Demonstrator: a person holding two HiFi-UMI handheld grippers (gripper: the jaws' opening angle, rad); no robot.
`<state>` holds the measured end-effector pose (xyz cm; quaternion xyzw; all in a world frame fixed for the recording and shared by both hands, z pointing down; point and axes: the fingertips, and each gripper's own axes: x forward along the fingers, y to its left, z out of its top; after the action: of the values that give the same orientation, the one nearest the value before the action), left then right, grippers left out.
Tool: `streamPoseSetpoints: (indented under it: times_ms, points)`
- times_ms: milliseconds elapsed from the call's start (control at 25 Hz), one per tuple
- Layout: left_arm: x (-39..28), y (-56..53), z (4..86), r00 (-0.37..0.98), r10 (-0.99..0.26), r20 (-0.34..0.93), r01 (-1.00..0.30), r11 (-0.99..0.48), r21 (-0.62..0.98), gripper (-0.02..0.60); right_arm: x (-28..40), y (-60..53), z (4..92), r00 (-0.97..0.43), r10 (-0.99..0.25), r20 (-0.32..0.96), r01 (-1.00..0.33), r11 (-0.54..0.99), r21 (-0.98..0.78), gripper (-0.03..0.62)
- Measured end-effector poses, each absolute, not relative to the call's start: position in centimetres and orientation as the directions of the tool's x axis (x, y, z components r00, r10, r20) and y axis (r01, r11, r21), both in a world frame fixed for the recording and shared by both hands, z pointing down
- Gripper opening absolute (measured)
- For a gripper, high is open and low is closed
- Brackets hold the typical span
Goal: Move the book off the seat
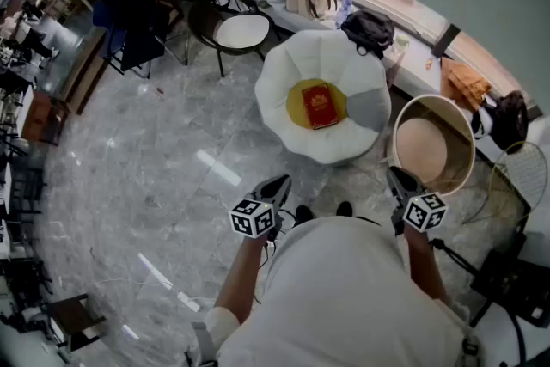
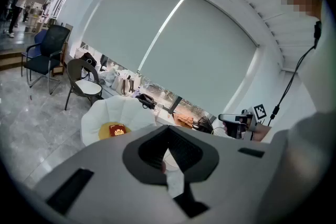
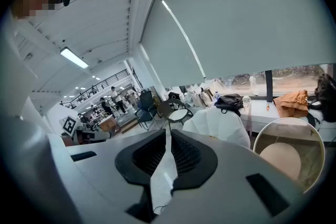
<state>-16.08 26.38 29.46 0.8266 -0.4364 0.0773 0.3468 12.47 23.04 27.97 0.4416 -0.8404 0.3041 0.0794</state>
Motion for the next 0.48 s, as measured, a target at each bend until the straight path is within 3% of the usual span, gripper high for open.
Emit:
streamPoseSetpoints:
  times_ms: [480]
  points:
    - [-16.37, 27.23, 29.88, 0.618, -0.655, 0.435, -0.769, -0.388, 0.509, 0.002, 11.7, 23.91, 27.64, -0.604, -0.686, 0.405, -0.788, 0.441, -0.429, 0.057]
